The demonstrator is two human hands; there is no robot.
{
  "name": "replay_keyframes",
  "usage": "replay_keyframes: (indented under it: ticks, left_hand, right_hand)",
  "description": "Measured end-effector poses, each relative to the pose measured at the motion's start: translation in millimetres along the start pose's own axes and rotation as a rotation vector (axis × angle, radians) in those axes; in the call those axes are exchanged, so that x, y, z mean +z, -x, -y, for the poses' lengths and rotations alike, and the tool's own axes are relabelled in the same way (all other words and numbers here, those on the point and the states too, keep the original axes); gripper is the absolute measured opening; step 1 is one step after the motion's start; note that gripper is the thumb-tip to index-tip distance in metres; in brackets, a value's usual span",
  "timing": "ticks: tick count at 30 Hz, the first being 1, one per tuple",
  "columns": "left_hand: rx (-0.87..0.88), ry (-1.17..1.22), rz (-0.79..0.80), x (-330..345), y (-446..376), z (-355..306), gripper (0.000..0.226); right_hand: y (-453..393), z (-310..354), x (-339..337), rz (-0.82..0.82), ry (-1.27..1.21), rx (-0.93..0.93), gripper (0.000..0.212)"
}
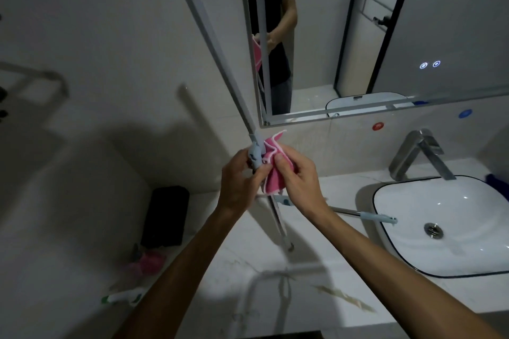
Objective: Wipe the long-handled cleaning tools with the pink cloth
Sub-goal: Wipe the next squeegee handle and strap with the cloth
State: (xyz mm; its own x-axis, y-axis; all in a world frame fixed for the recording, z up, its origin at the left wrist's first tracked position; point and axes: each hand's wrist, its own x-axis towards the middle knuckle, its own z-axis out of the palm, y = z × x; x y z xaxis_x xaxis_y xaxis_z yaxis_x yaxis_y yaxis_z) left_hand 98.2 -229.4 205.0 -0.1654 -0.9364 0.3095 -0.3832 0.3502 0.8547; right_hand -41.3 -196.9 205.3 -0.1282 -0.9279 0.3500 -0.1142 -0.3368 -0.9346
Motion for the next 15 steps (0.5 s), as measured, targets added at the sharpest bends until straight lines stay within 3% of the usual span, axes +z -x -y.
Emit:
replay_keyframes:
  ticks: [4,9,15]
  left_hand:
    - [-0.024,-0.125,-0.030,4.7,-1.3,1.1,0.022]
    - [-0.111,-0.156,-0.016,14.7,9.5,0.8,0.037]
    - [-0.165,-0.178,0.001,15.1,1.3,-4.5,0.048]
  right_hand:
    - [-9.8,21.1,-0.9,-0.137,-0.042,-0.085,0.029]
    - [-14.1,31.8,9.6,-0.089,-0.007,-0.133,0.029]
    - [-9.7,29.1,9.3,-0.041,-0.108,0.083,0.043]
